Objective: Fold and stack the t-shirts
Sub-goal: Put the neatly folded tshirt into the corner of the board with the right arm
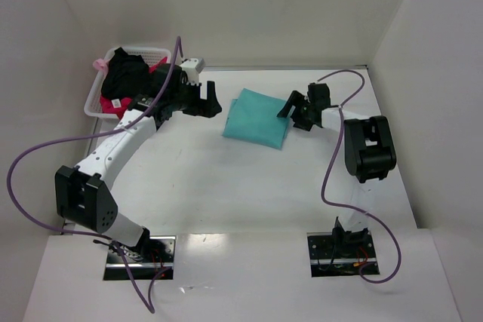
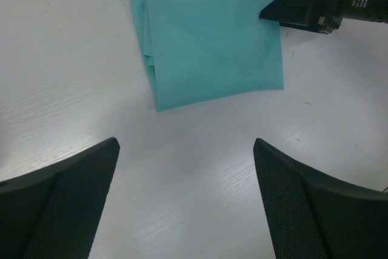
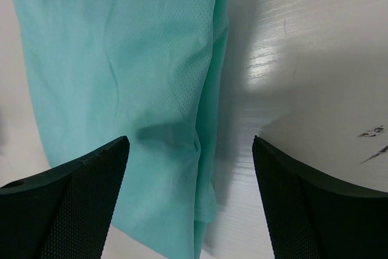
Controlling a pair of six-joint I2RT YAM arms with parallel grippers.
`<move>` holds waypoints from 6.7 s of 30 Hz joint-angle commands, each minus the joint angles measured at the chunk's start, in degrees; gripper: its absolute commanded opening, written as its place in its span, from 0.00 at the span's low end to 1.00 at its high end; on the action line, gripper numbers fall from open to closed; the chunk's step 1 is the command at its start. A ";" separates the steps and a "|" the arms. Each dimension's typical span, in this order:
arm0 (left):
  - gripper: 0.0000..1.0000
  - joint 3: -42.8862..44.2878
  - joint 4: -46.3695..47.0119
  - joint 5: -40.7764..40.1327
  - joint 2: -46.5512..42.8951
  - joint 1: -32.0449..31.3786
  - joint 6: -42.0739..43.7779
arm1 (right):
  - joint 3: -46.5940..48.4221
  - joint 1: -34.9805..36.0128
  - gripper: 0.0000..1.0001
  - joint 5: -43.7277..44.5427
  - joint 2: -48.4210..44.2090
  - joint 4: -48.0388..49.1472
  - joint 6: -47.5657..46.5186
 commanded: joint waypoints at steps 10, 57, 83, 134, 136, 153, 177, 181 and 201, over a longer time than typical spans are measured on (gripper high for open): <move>0.99 -2.85 1.72 -0.75 -4.85 -0.22 -1.63 | 4.93 0.42 0.74 3.39 3.12 -1.12 -1.00; 0.99 -5.48 2.96 1.97 -3.70 -0.22 -4.62 | 14.26 -1.42 0.91 -6.19 6.55 -3.76 -10.31; 0.99 -5.40 -0.56 -1.01 -6.69 -0.22 -3.48 | 14.35 0.16 0.54 -7.50 12.97 -5.78 -10.14; 0.99 0.05 -5.05 -1.54 1.65 1.36 1.36 | 52.84 -19.35 0.05 21.58 26.60 -30.38 -27.45; 0.99 0.67 -5.66 -0.93 2.44 1.36 0.83 | 53.46 -19.97 0.07 23.41 27.12 -30.39 -27.97; 0.99 4.53 -7.07 3.82 8.69 1.36 -0.75 | 62.95 -21.02 0.19 32.83 31.87 -31.01 -32.02; 0.99 6.20 -8.12 6.54 3.15 1.36 -1.28 | 41.65 -7.85 1.00 31.87 8.06 -26.01 -28.96; 0.99 6.20 -8.12 6.02 1.22 1.36 -1.28 | 27.64 -7.14 1.00 24.14 3.22 -18.12 -23.33; 0.99 0.76 -5.93 4.17 -4.23 1.36 -1.28 | 32.53 -8.89 1.00 29.83 16.66 -21.77 -18.13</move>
